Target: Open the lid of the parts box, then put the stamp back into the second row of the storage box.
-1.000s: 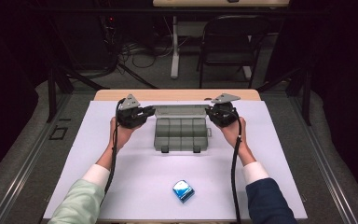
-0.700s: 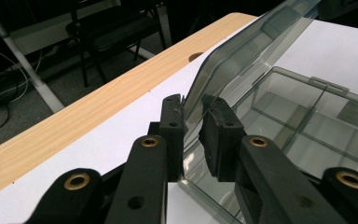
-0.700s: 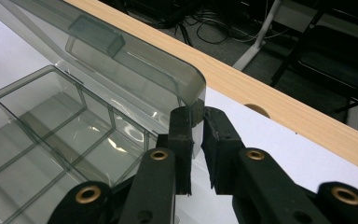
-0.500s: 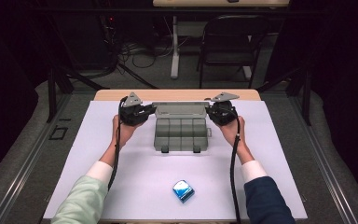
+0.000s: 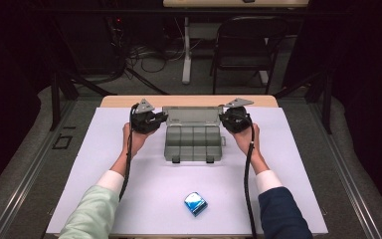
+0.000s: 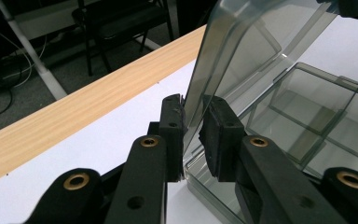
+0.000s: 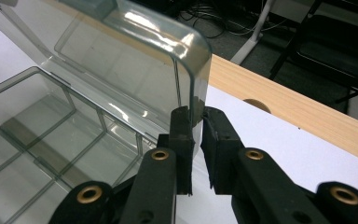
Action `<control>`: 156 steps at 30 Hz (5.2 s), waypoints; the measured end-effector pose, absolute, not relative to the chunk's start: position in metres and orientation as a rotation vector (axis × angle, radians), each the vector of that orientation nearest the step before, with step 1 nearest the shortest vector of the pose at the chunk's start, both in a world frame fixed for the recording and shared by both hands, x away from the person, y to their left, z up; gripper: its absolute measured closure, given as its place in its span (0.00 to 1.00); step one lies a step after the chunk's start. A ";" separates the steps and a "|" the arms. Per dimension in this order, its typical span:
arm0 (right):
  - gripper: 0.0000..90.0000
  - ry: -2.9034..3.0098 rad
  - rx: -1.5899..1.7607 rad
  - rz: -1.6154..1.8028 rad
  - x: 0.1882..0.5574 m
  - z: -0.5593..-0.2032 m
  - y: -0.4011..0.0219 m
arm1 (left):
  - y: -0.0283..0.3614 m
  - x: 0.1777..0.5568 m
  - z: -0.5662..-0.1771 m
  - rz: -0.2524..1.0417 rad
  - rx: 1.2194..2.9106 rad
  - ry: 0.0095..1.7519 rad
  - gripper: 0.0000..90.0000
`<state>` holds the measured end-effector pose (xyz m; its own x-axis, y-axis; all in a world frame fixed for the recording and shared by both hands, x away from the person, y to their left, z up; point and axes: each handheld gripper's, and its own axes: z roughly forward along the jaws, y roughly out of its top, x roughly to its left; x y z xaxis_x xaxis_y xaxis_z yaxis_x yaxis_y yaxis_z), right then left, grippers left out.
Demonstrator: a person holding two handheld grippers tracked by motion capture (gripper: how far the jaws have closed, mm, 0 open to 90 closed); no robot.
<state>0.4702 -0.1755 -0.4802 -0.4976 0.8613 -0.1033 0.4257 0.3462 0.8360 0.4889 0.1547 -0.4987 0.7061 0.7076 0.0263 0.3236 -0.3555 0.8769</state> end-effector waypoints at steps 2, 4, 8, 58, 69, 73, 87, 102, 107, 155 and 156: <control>0.92 2.073 1.125 1.048 0.472 -0.482 -0.175 | 0.154 0.490 -0.500 0.507 1.959 0.799 0.87; 0.92 2.069 1.136 1.045 0.473 -0.483 -0.175 | 0.153 0.492 -0.501 0.505 1.957 0.807 0.87; 0.92 2.067 1.142 1.040 0.476 -0.485 -0.174 | 0.152 0.496 -0.506 0.504 1.966 0.821 0.86; 0.81 2.090 1.266 0.992 0.490 -0.517 -0.174 | 0.143 0.512 -0.526 0.524 1.969 0.976 0.58; 0.33 2.162 1.233 0.999 0.465 -0.516 -0.186 | 0.156 0.485 -0.512 0.554 1.998 0.934 0.18; 0.20 2.196 1.214 0.994 0.451 -0.517 -0.189 | 0.165 0.468 -0.510 0.550 2.013 0.905 0.14; 0.07 2.245 1.166 1.013 0.402 -0.526 -0.196 | 0.184 0.401 -0.523 0.558 2.074 0.858 0.02; 0.01 2.260 1.171 1.064 0.369 -0.529 -0.199 | 0.193 0.357 -0.545 0.560 2.109 0.832 0.00; 0.00 2.252 1.162 1.091 0.362 -0.531 -0.195 | 0.192 0.348 -0.547 0.564 2.113 0.830 0.00; 0.00 2.312 1.112 1.059 0.313 -0.532 -0.177 | 0.206 0.314 -0.552 0.544 2.075 0.859 0.00; 0.00 2.315 1.112 1.062 0.312 -0.531 -0.176 | 0.206 0.314 -0.552 0.547 2.075 0.858 0.00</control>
